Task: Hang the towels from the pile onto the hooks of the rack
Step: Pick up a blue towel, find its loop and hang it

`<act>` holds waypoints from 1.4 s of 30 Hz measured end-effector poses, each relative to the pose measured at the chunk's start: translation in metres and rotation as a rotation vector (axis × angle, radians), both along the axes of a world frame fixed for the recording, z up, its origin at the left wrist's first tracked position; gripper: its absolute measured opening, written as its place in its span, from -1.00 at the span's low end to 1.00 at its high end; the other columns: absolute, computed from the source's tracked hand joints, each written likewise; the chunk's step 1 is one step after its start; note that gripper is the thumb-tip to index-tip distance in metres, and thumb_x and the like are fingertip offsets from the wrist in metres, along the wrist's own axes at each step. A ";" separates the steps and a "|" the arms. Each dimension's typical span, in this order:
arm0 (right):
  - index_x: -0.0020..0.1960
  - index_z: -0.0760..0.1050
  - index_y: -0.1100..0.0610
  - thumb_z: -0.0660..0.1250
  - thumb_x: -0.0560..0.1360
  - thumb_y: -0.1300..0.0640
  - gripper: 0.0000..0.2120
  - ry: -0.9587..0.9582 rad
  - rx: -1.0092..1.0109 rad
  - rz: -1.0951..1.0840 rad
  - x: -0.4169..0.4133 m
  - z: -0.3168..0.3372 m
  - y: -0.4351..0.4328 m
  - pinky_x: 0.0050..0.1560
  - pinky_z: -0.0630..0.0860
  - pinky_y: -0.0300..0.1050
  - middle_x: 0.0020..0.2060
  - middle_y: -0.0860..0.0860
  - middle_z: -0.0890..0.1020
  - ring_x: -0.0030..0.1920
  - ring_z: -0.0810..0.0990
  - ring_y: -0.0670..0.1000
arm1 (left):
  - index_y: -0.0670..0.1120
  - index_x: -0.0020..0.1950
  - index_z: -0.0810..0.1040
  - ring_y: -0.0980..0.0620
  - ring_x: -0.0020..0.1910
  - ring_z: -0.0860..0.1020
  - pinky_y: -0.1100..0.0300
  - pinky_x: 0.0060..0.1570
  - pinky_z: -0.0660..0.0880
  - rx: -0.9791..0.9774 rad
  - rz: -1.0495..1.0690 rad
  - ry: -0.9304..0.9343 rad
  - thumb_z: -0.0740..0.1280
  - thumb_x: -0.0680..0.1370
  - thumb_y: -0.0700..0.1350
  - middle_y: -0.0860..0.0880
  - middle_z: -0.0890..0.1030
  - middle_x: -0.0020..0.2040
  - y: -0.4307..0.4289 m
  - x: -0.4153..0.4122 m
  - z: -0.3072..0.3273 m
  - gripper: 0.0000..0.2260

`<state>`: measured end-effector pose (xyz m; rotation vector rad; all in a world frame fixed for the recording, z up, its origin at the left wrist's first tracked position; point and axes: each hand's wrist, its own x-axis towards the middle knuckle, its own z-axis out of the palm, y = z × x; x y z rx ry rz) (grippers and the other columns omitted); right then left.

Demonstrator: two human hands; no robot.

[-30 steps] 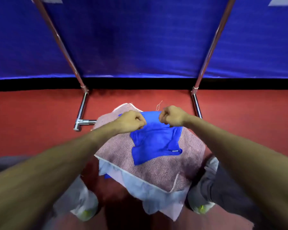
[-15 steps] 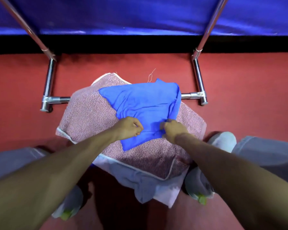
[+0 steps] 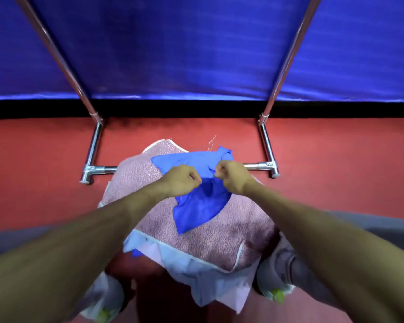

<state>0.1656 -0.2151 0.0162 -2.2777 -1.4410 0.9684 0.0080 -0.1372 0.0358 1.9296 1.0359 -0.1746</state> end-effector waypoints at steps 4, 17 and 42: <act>-0.10 0.52 0.19 0.28 0.52 0.30 -0.93 0.010 0.206 -0.016 -0.003 0.071 0.019 -0.30 0.31 -0.33 -0.26 0.05 0.55 -0.20 0.46 0.01 | -0.13 0.07 0.57 0.13 -0.37 0.44 0.47 -0.47 0.29 0.120 0.033 -0.046 0.29 0.49 -0.25 0.02 0.55 -0.22 0.016 -0.002 0.061 -0.81; -0.23 0.51 0.12 0.33 0.53 0.27 -0.83 0.402 0.800 -0.044 -0.041 0.267 0.020 -0.33 0.39 -0.42 -0.44 -0.10 0.58 -0.44 0.49 -0.25 | -0.15 -0.06 0.63 0.22 -0.22 0.52 0.35 -0.11 0.45 0.286 0.146 -0.602 0.40 0.48 -0.27 -0.01 0.64 -0.17 0.013 -0.034 0.235 -0.93; -0.04 0.50 0.15 0.47 0.40 0.33 -0.79 0.755 0.604 0.031 -0.046 0.263 0.009 -0.12 0.56 -0.10 -0.20 0.05 0.61 -0.21 0.60 0.04 | -0.09 -0.06 0.53 0.19 -0.31 0.48 0.25 -0.19 0.43 0.257 0.375 -0.756 0.25 0.60 -0.11 0.02 0.59 -0.22 -0.017 -0.042 0.243 -0.89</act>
